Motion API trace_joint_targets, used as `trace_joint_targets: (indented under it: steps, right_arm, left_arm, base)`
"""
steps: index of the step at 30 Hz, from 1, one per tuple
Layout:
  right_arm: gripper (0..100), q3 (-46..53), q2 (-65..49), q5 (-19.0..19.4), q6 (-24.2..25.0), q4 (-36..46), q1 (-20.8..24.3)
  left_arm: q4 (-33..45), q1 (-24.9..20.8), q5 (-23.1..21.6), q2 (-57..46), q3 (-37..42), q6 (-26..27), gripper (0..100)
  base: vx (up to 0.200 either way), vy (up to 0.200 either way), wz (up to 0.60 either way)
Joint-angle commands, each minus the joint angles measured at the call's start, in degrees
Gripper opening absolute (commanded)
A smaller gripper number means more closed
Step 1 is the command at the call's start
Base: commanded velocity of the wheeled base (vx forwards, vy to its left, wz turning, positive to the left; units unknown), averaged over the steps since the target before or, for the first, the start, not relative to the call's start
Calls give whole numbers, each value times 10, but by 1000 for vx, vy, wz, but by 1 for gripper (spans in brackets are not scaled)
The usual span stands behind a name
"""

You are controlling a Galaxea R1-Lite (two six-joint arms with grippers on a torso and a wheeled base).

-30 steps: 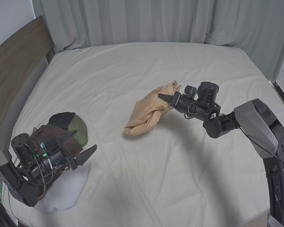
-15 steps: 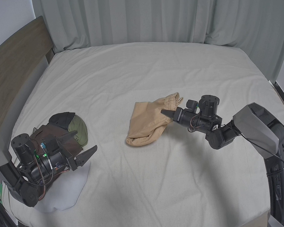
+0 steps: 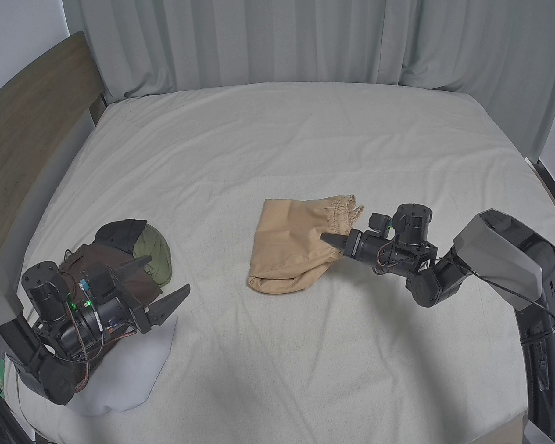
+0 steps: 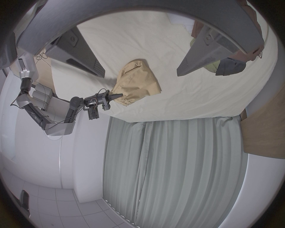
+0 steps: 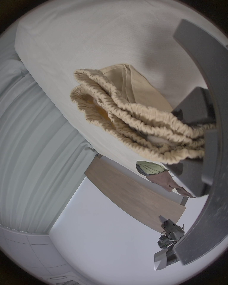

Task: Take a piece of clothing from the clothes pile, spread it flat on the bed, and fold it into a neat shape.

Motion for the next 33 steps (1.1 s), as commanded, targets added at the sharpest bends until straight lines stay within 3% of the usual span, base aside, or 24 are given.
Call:
trace_joint_targets:
  steps: [1, 30, 31, 33]
  right_arm:
    - [0, 10, 12, 0, -5, 0, -2]
    - [0, 21, 19, -1, -17, -6, -7]
    - [100, 22, 19, -1, -17, -6, -7]
    - [100, 25, 18, -1, -17, -6, -7]
  left_arm:
    - [-1, 0, 0, 0, 1, 0, 100]
    - [-1, 0, 0, -10, -3, -1, 100]
    - [-1, 0, 0, -10, -2, -1, 100]
    - [-1, 0, 0, -11, -2, -1, 100]
  base:
    - [0, 0, 0]
    - [0, 0, 0]
    - [0, 0, 0]
    - [0, 0, 0]
